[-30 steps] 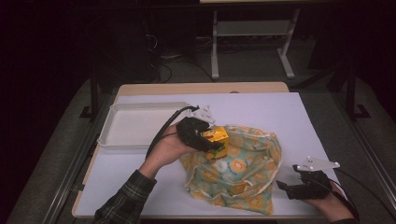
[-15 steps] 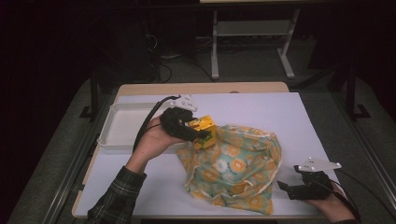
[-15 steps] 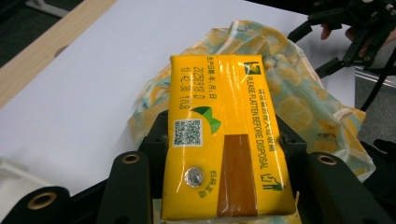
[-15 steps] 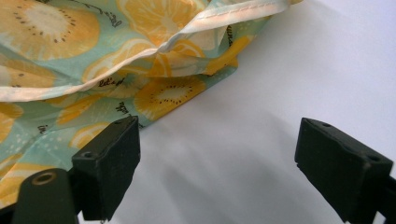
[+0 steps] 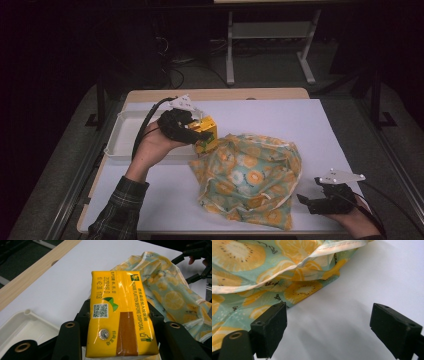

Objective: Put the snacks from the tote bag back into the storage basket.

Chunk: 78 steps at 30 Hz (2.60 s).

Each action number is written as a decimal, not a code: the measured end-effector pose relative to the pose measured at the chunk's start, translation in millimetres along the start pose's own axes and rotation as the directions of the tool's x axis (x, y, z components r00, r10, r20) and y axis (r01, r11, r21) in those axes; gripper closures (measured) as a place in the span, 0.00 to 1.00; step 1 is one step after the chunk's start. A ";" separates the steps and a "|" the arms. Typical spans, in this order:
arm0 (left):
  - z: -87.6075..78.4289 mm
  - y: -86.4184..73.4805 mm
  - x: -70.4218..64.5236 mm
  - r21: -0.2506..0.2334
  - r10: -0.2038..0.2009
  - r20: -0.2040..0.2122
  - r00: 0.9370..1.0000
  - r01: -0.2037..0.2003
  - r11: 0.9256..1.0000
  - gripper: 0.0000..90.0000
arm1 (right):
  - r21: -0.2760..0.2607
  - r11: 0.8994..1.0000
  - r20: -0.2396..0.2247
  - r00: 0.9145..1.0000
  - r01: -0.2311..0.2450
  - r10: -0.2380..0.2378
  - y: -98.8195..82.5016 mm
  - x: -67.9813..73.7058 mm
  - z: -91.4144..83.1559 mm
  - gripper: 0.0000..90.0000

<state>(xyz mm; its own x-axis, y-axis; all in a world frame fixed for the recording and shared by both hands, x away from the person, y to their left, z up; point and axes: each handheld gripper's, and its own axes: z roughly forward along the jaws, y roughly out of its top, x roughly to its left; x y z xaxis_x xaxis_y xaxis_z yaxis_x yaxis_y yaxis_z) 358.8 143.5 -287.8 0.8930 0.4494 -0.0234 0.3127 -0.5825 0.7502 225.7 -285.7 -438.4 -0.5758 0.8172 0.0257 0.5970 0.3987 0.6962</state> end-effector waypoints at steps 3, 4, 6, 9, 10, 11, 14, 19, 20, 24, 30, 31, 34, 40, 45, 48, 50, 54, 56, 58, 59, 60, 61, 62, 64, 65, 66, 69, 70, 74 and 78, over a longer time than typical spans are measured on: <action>-0.8 -1.9 3.2 -0.004 -0.008 -0.007 1.000 0.008 1.000 0.58 | 0.000 1.000 0.000 1.000 0.000 0.000 -0.1 -0.1 0.0 0.15; -1.3 -3.2 5.4 -0.005 -0.015 -0.014 1.000 0.015 1.000 0.58 | 0.000 1.000 0.001 1.000 0.001 -0.001 -0.2 -0.1 0.0 0.15; -1.6 -4.2 6.9 -0.005 -0.018 -0.017 1.000 0.018 1.000 0.58 | 0.000 1.000 0.000 1.000 0.000 0.000 -0.1 -0.1 0.0 0.15; -2.5 -7.2 11.9 -0.006 -0.030 -0.024 0.999 0.030 1.000 0.58 | 0.000 1.000 0.000 1.000 0.001 -0.001 -0.1 0.0 0.0 0.15; -2.7 -8.3 13.4 -0.008 -0.037 -0.026 0.999 0.037 0.999 0.58 | 0.000 1.000 0.000 1.000 0.001 -0.001 -0.2 0.0 0.1 0.15; -3.4 -9.3 15.2 -0.005 -0.038 -0.028 0.999 0.038 0.999 0.58 | 0.000 1.000 0.000 1.000 0.001 -0.001 -0.3 -0.1 0.3 0.15; -4.5 -12.3 19.5 -0.008 -0.055 -0.037 0.998 0.055 0.998 0.58 | 0.000 1.000 0.000 1.000 0.001 -0.001 -0.3 -0.2 0.3 0.15; -6.2 -18.1 27.6 -0.011 -0.075 -0.053 0.996 0.074 0.997 0.58 | 0.000 1.000 0.000 1.000 0.006 -0.006 -0.4 -0.2 0.4 0.15; -6.5 -19.4 29.3 -0.012 -0.083 -0.056 0.995 0.083 0.997 0.58 | -0.001 1.000 0.000 1.000 0.006 -0.006 -0.5 -0.1 0.4 0.15; -7.9 -24.9 36.9 -0.015 -0.097 -0.083 0.992 0.096 0.995 0.58 | 0.000 1.000 0.000 1.000 0.006 -0.006 -0.6 -0.1 0.5 0.15; -7.5 -32.3 46.3 -0.006 -0.110 -0.116 0.987 0.110 0.994 0.58 | 0.000 1.000 0.001 1.000 0.008 -0.008 -0.7 0.2 0.9 0.15; -7.4 -32.8 47.4 0.001 -0.105 -0.123 0.987 0.106 0.994 0.58 | 0.000 1.000 0.001 1.000 0.008 -0.008 -0.7 0.2 0.8 0.15; -6.7 -34.5 49.5 0.001 -0.111 -0.142 0.984 0.113 0.994 0.58 | 0.002 1.000 0.001 1.000 0.006 -0.006 -0.8 0.2 0.7 0.15; -4.4 -40.7 55.9 0.005 -0.125 -0.166 0.978 0.128 0.992 0.58 | 0.001 1.000 0.001 1.000 0.007 -0.007 -0.8 0.2 0.6 0.15; 0.5 -47.7 61.2 0.016 -0.143 -0.179 0.973 0.148 0.989 0.58 | -0.001 1.000 0.001 1.000 0.008 -0.008 -0.9 0.0 0.6 0.15; 3.2 -52.1 65.2 0.020 -0.144 -0.185 0.972 0.151 0.988 0.58 | -0.001 1.000 0.001 1.000 0.009 -0.009 -1.0 -0.3 0.5 0.15; 4.4 -55.1 68.0 0.025 -0.145 -0.189 0.971 0.152 0.988 0.58 | -0.001 1.000 0.001 1.000 0.009 -0.009 -1.0 -0.4 0.4 0.15; 7.1 -62.0 72.8 0.024 -0.154 -0.193 0.969 0.162 0.987 0.58 | 0.000 1.000 0.001 1.000 0.008 -0.008 -1.2 -0.3 0.4 0.15; 9.1 -65.4 75.8 0.028 -0.149 -0.198 0.969 0.157 0.987 0.58 | -0.001 1.000 0.000 1.000 0.009 -0.009 -1.1 -0.4 0.5 0.15; 11.7 -68.5 77.7 0.031 -0.151 -0.202 0.968 0.161 0.987 0.58 | -0.001 1.000 0.000 1.000 0.009 -0.009 -1.0 -0.3 0.5 0.15; 13.0 -70.1 78.1 0.028 -0.160 -0.202 0.966 0.169 0.985 0.58 | -0.001 1.000 0.001 1.000 0.009 -0.009 -1.0 -0.3 0.5 0.15; 13.8 -71.6 79.4 0.030 -0.157 -0.202 0.967 0.167 0.986 0.58 | -0.001 1.000 0.001 1.000 0.009 -0.009 -1.0 -0.4 0.5 0.15; 14.9 -73.3 80.3 0.028 -0.162 -0.201 0.966 0.171 0.985 0.58 | -0.001 1.000 0.001 1.000 0.009 -0.009 -1.0 -0.4 0.5 0.15; 15.7 -74.9 81.5 0.028 -0.163 -0.202 0.966 0.172 0.985 0.58 | -0.001 1.000 0.001 1.000 0.010 -0.010 -1.1 -0.6 0.5 0.15; 18.0 -77.8 82.4 0.026 -0.183 -0.201 0.962 0.192 0.981 0.58 | 0.001 1.000 0.001 1.000 0.008 -0.008 -1.2 -0.6 0.4 0.15; 18.7 -78.9 83.4 0.034 -0.178 -0.203 0.963 0.189 0.981 0.58 | 0.000 1.000 0.001 1.000 0.009 -0.009 -1.1 -0.6 0.4 0.15; 19.5 -79.7 83.8 0.035 -0.174 -0.207 0.963 0.185 0.982 0.58 | -0.001 1.000 0.000 1.000 0.009 -0.009 -1.1 -0.5 0.4 0.15; 21.5 -82.9 84.7 0.029 -0.181 -0.204 0.962 0.191 0.981 0.58 | 0.000 1.000 0.000 1.000 0.009 -0.009 -1.1 -0.6 0.5 0.15; 22.7 -84.1 85.2 0.024 -0.183 -0.203 0.962 0.192 0.981 0.58 | 0.000 1.000 0.000 1.000 0.010 -0.010 -1.1 -0.7 0.5 0.15; 26.0 -88.5 87.0 0.028 -0.175 -0.201 0.964 0.184 0.982 0.58 | 0.001 1.000 0.000 1.000 0.009 -0.009 -1.0 -0.5 0.7 0.15; 27.8 -91.8 87.4 0.030 -0.181 -0.192 0.965 0.190 0.981 0.58 | 0.002 1.000 -0.001 1.000 0.009 -0.009 -1.0 -0.6 0.7 0.15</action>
<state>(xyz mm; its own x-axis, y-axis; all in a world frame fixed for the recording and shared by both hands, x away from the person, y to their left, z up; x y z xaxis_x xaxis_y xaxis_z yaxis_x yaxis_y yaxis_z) 417.1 217.3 -377.1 0.7430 0.6686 -0.0317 0.4864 -0.5067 0.7118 225.8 -286.2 -439.6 -0.5815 0.8133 0.0200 0.5926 0.4067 0.6953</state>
